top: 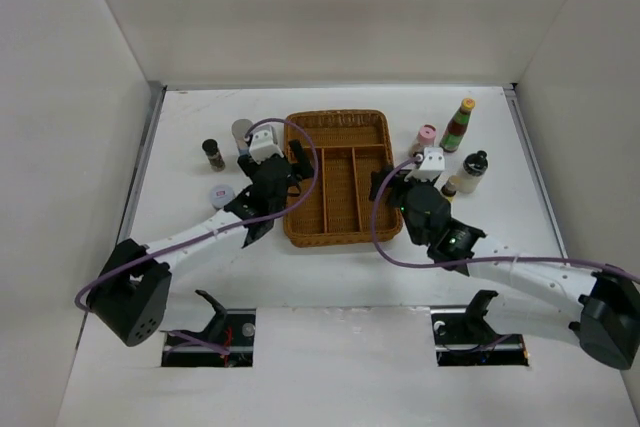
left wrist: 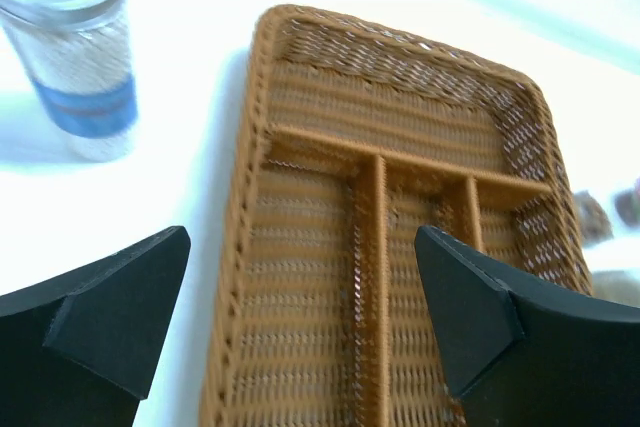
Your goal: Organize the condiment bottles
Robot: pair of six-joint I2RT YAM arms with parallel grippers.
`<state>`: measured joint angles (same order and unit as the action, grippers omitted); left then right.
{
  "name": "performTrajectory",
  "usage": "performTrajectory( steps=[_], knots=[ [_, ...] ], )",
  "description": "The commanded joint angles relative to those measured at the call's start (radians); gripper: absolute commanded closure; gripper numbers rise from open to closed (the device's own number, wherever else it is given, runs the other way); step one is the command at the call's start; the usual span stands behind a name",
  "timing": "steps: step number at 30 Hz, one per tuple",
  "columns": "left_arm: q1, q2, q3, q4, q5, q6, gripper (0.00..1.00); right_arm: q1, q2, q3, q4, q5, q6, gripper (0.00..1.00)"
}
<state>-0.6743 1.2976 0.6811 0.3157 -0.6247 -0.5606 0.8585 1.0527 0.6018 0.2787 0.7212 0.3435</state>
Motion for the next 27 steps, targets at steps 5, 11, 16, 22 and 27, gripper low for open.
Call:
performTrajectory(
  steps=[5,11,16,22,27],
  knots=[
    [0.112,-0.049,0.109,-0.153,-0.026,0.011,0.00,0.032,0.033,-0.017,0.134,-0.065,0.009,0.39],
    [0.193,-0.073,0.196,-0.165,-0.026,0.099,0.00,0.046,0.030,-0.033,0.132,-0.101,0.020,0.78],
    [0.252,-0.046,0.264,-0.121,-0.026,0.178,0.08,0.046,0.053,-0.031,0.136,-0.120,0.023,0.67],
    [0.296,0.051,0.365,-0.167,-0.018,0.234,0.47,0.047,0.052,-0.034,0.151,-0.135,0.020,0.54],
    [0.339,0.181,0.460,-0.250,0.014,0.240,0.22,0.047,0.061,-0.034,0.151,-0.138,0.017,0.44]
  ],
)
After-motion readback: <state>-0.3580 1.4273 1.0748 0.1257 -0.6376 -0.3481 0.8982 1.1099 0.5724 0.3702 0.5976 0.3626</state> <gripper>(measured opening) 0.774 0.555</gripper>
